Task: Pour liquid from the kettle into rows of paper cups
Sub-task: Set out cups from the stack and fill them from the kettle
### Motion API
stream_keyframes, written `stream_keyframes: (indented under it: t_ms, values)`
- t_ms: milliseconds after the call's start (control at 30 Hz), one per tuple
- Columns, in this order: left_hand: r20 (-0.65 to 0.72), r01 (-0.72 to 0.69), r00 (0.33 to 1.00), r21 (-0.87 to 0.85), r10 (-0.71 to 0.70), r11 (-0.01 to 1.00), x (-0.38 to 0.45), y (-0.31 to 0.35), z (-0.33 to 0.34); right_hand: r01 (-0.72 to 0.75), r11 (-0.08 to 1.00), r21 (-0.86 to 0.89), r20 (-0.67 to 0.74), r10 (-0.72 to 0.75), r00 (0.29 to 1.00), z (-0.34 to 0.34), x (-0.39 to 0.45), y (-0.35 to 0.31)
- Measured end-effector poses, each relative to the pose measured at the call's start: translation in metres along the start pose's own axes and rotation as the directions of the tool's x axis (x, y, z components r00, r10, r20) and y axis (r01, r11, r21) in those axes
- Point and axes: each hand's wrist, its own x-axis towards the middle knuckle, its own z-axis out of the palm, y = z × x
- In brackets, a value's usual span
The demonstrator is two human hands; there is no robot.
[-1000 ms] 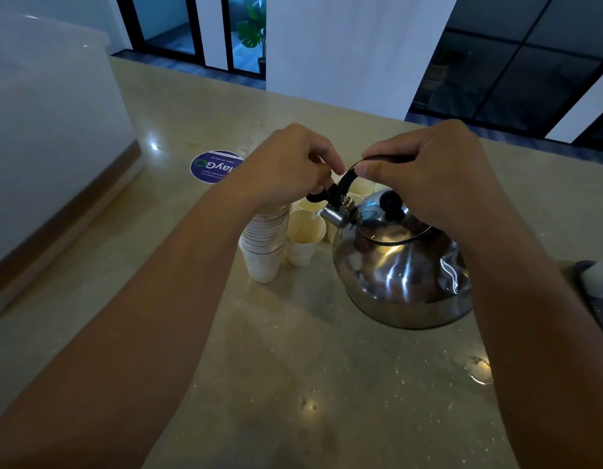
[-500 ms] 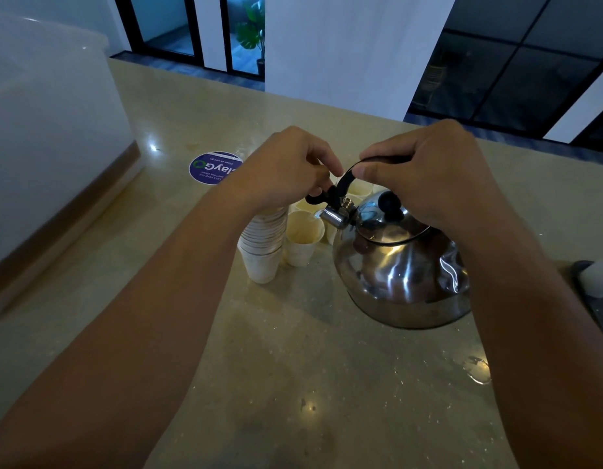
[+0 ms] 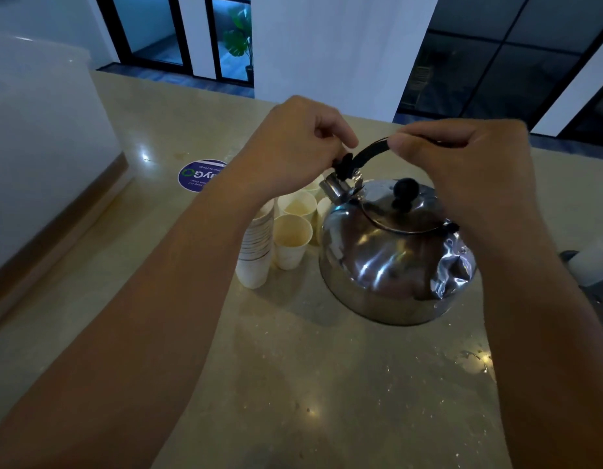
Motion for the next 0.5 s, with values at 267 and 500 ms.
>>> stream_keyframes:
  t_ms: [267,500]
  values:
    - [-0.002,-0.176,0.984,-0.045,0.176,0.983,0.007,0.045,0.053,-0.011,0.996,0.089,-0.288,0.036,0.957,-0.052,-0.018,0.012]
    - [0.112,-0.155,0.979,-0.113,0.168,0.981,0.019,0.062,0.129,-0.107,0.994,0.011,-0.465,0.100,0.880,-0.076,-0.026,0.051]
